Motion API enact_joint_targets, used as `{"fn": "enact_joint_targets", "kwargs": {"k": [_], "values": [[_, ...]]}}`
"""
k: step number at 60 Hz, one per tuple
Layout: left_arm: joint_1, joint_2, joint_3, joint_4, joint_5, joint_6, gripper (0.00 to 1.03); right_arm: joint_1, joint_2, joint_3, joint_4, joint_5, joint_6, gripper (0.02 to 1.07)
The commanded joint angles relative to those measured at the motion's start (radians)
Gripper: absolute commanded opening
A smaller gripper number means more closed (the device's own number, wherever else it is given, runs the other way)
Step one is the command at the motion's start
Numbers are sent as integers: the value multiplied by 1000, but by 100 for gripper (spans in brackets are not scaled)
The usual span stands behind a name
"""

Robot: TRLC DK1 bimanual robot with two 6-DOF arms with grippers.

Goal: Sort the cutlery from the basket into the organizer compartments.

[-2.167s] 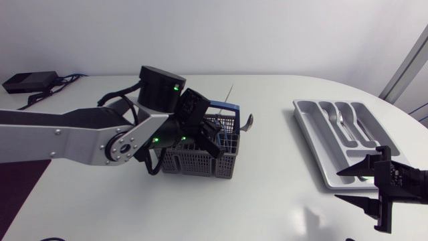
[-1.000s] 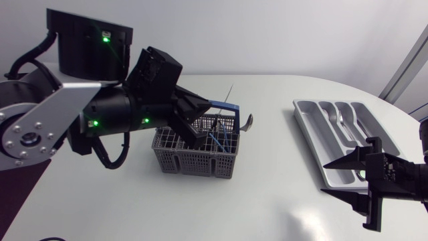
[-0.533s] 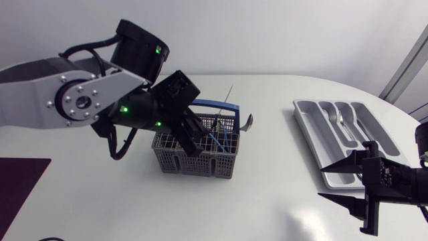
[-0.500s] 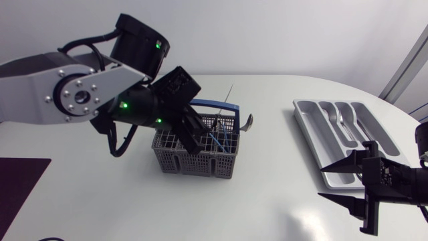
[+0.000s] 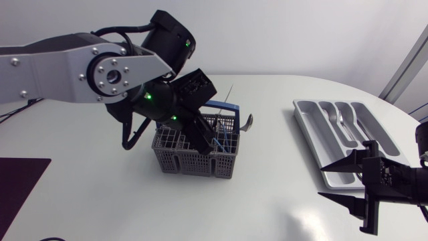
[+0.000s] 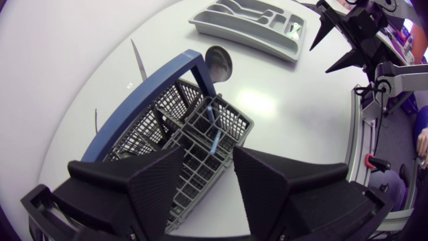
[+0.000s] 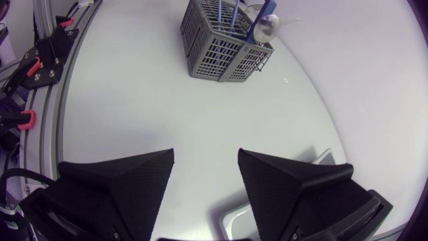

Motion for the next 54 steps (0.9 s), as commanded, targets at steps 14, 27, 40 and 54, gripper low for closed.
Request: {"fn": "enact_joint_targets", "kwargs": {"k": [14,27,40,54], "values": [[-12,63,57,-23,-29,4,51,0,1,-25,0,-6,6,72],[-15,80,62,-23,-39,-1,51,-3,1,-25,-1,-6,1,72],[-17,97,68,-23,-39,-2,51,-3,4,-25,-1,-6,0,72],[-23,121,75,-14,-39,-1,40,-8,4,-25,-1,-6,-6,72]]}}
